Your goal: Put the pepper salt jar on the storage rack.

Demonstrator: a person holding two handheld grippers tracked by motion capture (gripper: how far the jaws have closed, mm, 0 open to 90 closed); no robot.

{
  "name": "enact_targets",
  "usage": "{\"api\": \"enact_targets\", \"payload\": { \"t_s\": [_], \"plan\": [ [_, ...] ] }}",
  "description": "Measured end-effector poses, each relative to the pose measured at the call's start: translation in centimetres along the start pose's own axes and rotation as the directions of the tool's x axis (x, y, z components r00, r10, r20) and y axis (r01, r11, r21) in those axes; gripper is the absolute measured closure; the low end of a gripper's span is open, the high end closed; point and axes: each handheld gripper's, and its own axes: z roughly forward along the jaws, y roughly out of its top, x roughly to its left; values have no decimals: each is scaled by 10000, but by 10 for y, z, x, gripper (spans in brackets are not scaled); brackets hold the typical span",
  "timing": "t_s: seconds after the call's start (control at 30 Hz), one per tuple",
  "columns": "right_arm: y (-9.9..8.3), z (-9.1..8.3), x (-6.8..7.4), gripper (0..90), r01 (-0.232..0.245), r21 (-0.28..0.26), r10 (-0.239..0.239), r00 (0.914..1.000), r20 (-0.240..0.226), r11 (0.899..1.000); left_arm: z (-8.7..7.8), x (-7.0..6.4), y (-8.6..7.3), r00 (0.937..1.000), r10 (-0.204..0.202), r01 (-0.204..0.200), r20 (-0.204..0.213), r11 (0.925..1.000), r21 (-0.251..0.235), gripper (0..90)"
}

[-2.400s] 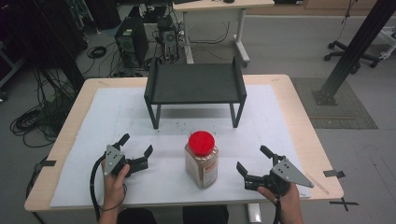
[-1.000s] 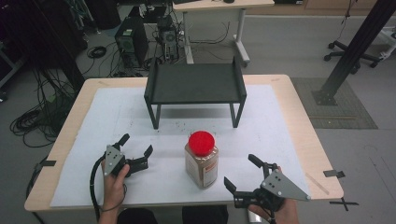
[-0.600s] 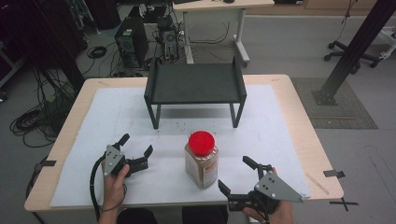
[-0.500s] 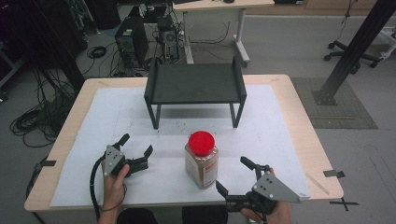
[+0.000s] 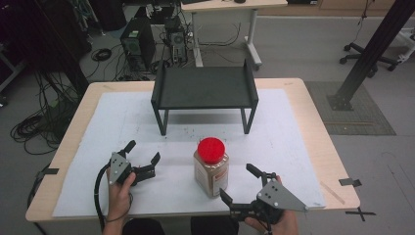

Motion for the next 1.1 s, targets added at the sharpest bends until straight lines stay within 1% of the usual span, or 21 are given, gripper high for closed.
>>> {"api": "enact_targets", "payload": {
  "t_s": [0.33, 0.5, 1.1],
  "plan": [
    [-3, 9, 6, 15, 29, 66, -30, 9999, 120, 10000, 0, 0, 0, 10000, 26, -26, 22, 10000, -16, 2],
    [-5, 13, 7, 15, 65, 94, -67, 9997, 220, 9999, 0, 0, 0, 10000, 29, -29, 29, 10000, -13, 2],
    [-12, 31, 10, 13, 49, 306, -58, 9996, 291, 9995, 0, 0, 0, 9999, 48, -48, 101, 10000, -29, 2]
  ]
}}
